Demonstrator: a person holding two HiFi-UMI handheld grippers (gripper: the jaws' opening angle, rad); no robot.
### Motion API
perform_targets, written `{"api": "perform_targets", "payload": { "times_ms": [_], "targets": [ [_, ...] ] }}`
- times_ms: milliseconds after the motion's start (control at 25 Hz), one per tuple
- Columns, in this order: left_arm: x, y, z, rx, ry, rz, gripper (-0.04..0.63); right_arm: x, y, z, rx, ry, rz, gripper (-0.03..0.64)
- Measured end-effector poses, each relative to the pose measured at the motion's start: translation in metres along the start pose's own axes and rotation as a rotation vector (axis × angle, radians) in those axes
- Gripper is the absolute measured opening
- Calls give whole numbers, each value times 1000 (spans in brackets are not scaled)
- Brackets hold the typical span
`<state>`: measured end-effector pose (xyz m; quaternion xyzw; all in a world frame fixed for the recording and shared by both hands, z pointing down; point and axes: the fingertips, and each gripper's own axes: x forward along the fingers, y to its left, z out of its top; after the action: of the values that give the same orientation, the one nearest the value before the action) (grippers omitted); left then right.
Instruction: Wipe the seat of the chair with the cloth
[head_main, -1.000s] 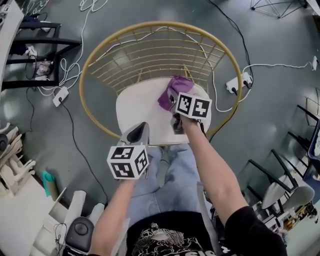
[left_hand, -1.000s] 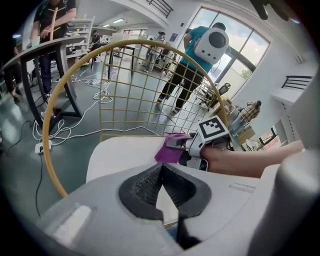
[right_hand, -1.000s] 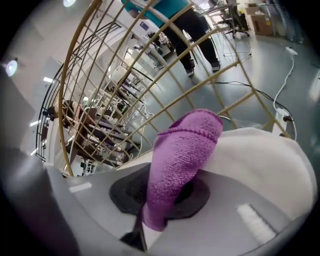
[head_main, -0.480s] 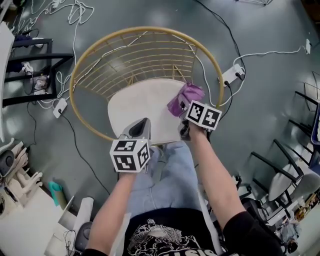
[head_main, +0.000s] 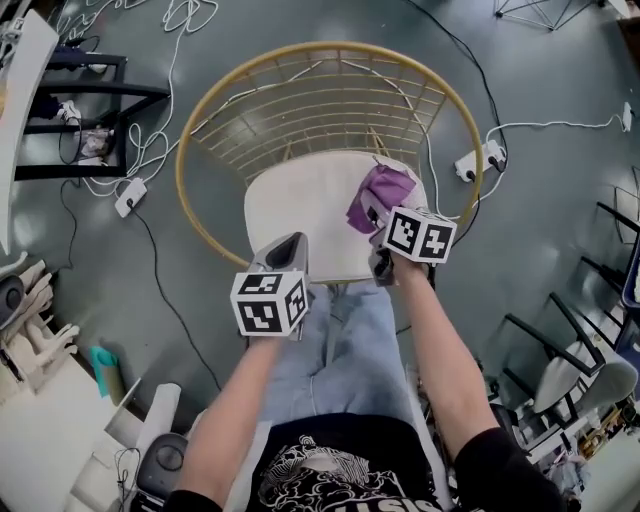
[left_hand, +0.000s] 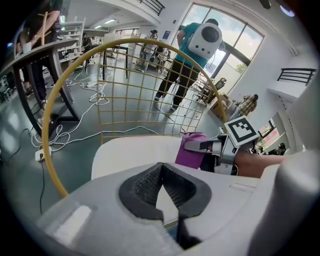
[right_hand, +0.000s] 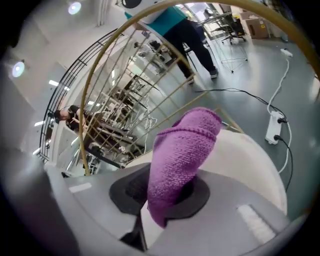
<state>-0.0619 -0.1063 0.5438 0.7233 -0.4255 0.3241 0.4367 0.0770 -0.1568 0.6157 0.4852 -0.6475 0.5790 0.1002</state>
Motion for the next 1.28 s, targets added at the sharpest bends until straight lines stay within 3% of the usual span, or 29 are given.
{"api": "perform_targets", "payload": {
  "times_ms": [200,400,560,920,1280],
  "targets": [
    [-22,44,-17,-45,-21,38,-3,37,89,-49,-201,112,126,55],
    [-45,91,-23,-45,-50,81,-3,77,166,-106,-251,233,245,48],
    [-61,116,-31,-50,-56,86,-3,97,195,-136,-292,270,259,48],
    [-71,134,-46,-30,-37,32,-3,119,196,-154,-341,245,186,54],
    [-59,85,-53,1,-32,-7,-3,84,152,-146,-309,221,155,54]
  ]
}}
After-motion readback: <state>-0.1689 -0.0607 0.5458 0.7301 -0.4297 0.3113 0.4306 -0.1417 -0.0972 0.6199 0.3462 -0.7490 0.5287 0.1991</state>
